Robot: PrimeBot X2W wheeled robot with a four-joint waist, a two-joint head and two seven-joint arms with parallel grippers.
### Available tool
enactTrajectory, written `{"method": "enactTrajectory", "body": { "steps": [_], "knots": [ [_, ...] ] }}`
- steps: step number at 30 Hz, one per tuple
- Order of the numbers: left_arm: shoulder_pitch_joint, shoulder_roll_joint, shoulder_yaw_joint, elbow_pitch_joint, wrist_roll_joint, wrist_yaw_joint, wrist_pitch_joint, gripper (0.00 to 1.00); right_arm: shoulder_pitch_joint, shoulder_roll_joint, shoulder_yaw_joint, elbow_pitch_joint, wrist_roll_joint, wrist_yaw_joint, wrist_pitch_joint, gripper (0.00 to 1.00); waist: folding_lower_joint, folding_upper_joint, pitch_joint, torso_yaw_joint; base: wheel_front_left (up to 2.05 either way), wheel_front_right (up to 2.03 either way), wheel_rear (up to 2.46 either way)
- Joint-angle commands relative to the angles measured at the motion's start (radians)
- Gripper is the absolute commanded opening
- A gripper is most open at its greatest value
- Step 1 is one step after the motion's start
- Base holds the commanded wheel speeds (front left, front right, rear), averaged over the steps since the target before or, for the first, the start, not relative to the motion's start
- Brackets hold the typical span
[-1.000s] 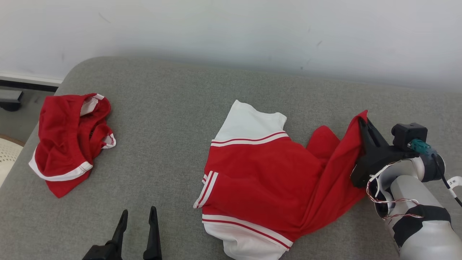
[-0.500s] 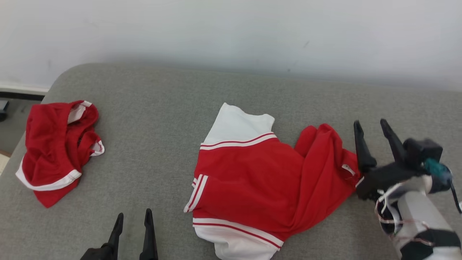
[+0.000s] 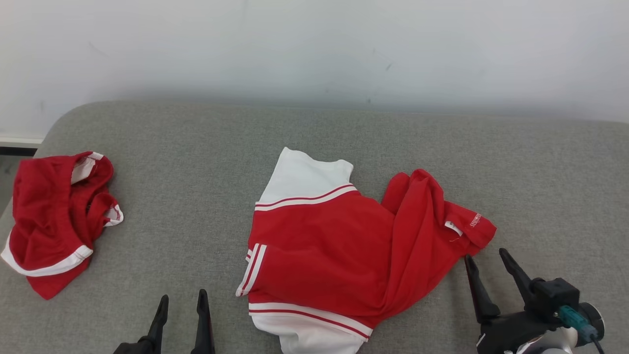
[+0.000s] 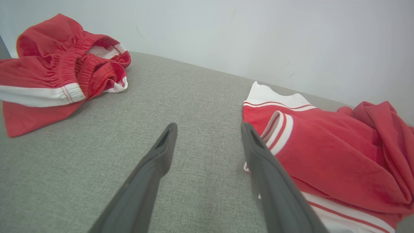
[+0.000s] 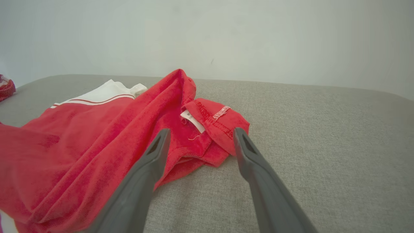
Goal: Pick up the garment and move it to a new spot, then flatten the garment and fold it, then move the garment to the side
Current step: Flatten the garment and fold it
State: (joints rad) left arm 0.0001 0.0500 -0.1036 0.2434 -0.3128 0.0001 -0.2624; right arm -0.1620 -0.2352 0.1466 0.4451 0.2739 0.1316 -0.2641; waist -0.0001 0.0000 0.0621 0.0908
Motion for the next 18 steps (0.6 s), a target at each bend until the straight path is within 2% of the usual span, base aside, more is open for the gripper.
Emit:
{"method": "enactTrajectory", "body": {
  "steps": [1, 5, 14, 15, 16, 17, 18],
  "knots": [
    [0.011, 0.001, -0.005, 0.001, -0.004, 0.0, -0.001, 1.0, -0.013, 0.0, 0.006, 0.016, -0.02, -0.002, -0.002, 1.0, 0.0001, 0.0, 0.002, 0.004, 0.0, 0.0, 0.0],
    [0.002, 0.001, -0.01, 0.003, -0.003, -0.003, -0.001, 1.0, -0.066, -0.014, 0.023, 0.063, -0.08, -0.002, -0.002, 1.0, 0.0001, 0.0, 0.007, 0.019, 0.0, 0.0, 0.0],
    [-0.006, 0.001, -0.025, 0.004, -0.02, 0.003, -0.001, 1.0, -0.223, -0.063, 0.011, 0.285, -0.219, -0.002, -0.002, 1.0, 0.0001, 0.0, 0.023, 0.076, 0.0, 0.0, 0.0],
    [-0.007, 0.001, -0.026, 0.003, -0.023, 0.005, -0.001, 1.0, -0.234, -0.069, 0.011, 0.313, -0.231, -0.002, -0.002, 0.95, 0.0001, 0.0, 0.025, 0.08, 0.0, 0.0, 0.0],
    [-0.009, 0.001, -0.025, 0.002, -0.024, 0.006, -0.001, 1.0, -0.251, -0.068, 0.007, 0.332, -0.234, -0.002, -0.002, 0.43, 0.0001, 0.0, 0.028, 0.083, 0.0, 0.0, 0.0],
    [-0.01, 0.001, -0.024, 0.001, -0.023, 0.007, -0.001, 1.0, -0.263, -0.065, 0.002, 0.354, -0.237, -0.002, -0.002, 0.08, 0.0001, 0.0, 0.031, 0.085, 0.0, 0.0, 0.0],
    [-0.011, 0.0, -0.022, 0.0, -0.022, 0.007, -0.001, 1.0, -0.282, -0.064, -0.006, 0.387, -0.246, -0.002, -0.002, 0.0, 0.0001, 0.0, 0.035, 0.088, 0.0, 0.0, 0.0]
  ]
}}
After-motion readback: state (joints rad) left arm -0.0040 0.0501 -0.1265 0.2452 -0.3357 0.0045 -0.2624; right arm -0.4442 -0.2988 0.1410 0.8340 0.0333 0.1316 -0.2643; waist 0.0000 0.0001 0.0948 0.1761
